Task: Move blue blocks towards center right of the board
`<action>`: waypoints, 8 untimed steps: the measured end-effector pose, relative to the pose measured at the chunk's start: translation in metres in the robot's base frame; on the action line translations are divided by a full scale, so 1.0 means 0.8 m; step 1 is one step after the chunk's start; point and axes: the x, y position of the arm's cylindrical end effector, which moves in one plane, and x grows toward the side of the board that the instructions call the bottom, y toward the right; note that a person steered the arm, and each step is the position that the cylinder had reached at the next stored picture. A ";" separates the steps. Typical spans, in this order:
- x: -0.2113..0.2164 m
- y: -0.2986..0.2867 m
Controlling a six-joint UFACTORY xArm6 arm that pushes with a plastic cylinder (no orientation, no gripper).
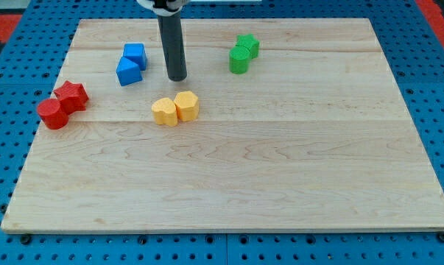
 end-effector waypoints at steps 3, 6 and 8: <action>0.058 -0.094; -0.020 -0.131; -0.025 -0.037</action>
